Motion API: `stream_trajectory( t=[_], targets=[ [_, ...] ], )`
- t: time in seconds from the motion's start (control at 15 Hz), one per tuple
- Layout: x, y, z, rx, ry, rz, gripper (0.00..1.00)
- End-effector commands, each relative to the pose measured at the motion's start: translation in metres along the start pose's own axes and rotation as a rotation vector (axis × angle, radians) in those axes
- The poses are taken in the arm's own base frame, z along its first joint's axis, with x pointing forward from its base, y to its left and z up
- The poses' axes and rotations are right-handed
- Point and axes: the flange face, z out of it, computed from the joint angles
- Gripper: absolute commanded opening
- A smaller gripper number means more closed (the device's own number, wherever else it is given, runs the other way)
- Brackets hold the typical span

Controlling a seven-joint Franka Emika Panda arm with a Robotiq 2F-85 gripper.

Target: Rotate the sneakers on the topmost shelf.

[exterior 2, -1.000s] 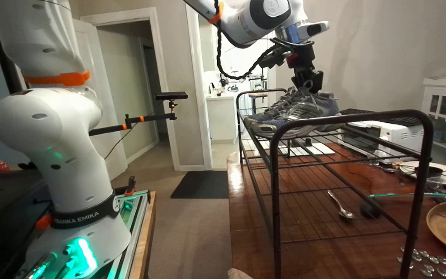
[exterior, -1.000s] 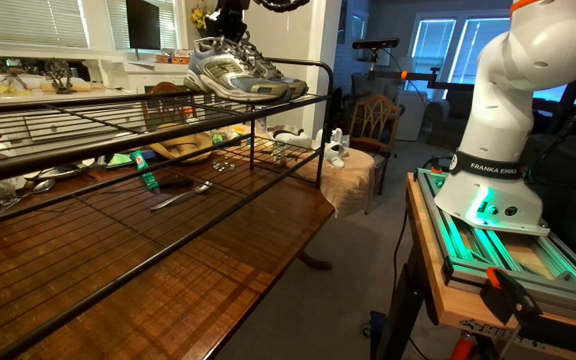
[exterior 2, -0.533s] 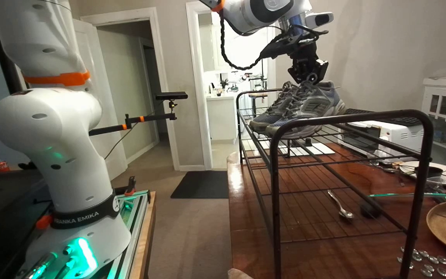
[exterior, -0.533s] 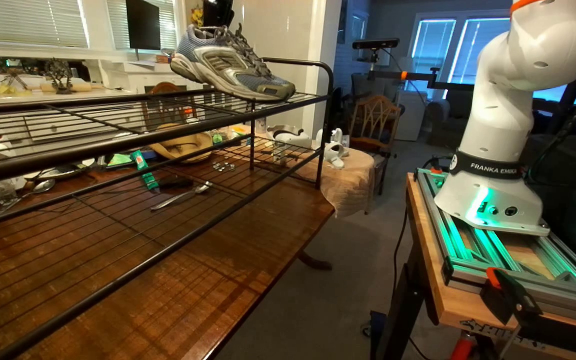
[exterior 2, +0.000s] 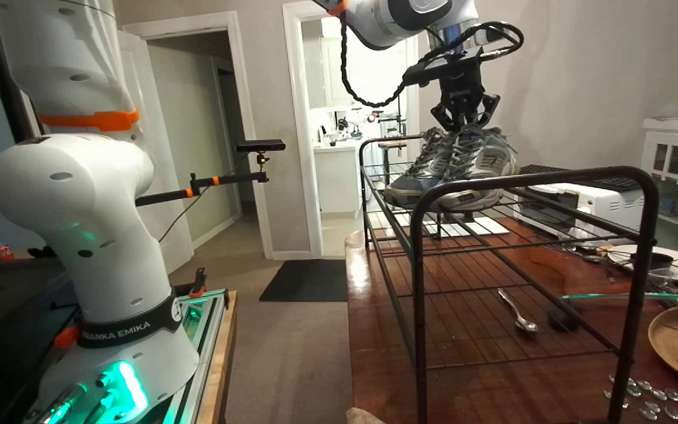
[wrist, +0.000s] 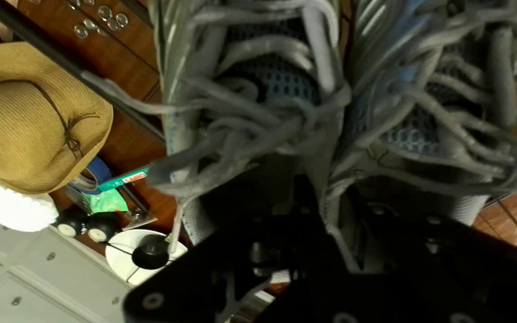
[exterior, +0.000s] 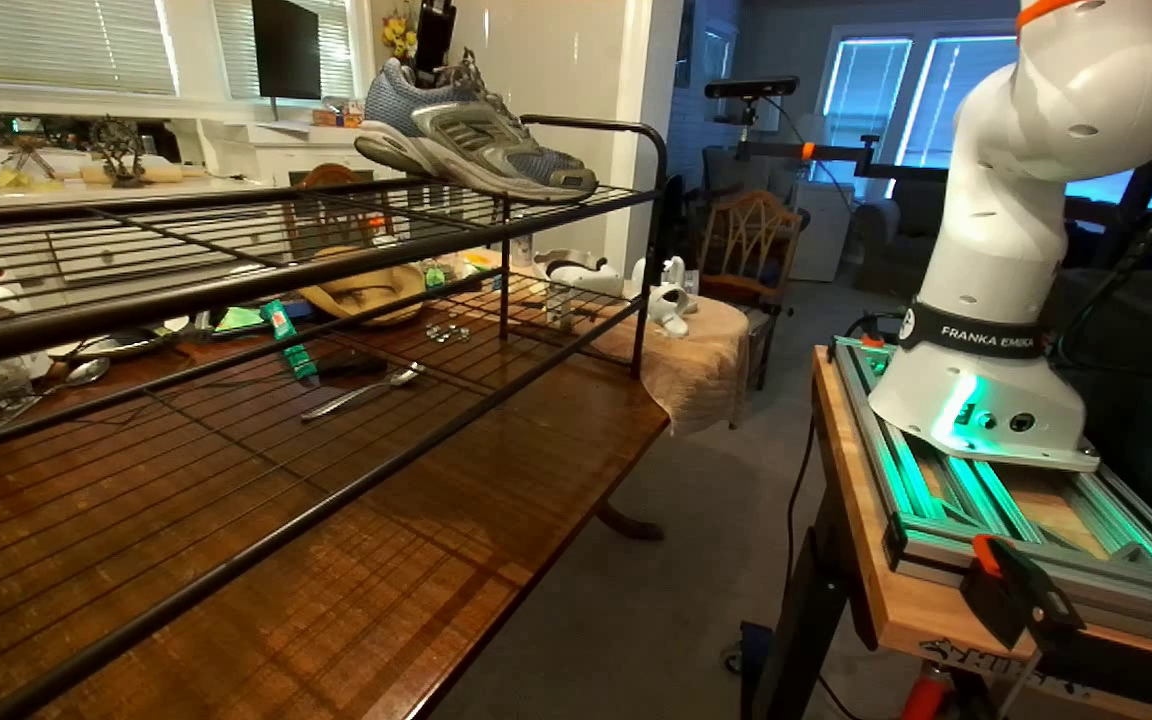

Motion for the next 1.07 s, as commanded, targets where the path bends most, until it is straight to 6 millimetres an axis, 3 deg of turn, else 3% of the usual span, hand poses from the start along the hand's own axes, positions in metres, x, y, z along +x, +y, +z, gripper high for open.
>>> stream_trajectory(
  t=[0.0,0.33,1.0],
  targets=[
    [0.009,-0.002,0.007,0.029,-0.029,-0.173,0.04],
    [0.011,-0.007,0.013,0.097,-0.05,-0.388,0.04],
    [0.024,-0.007,-0.012,0.171,-0.127,-0.593,0.04]
  ],
)
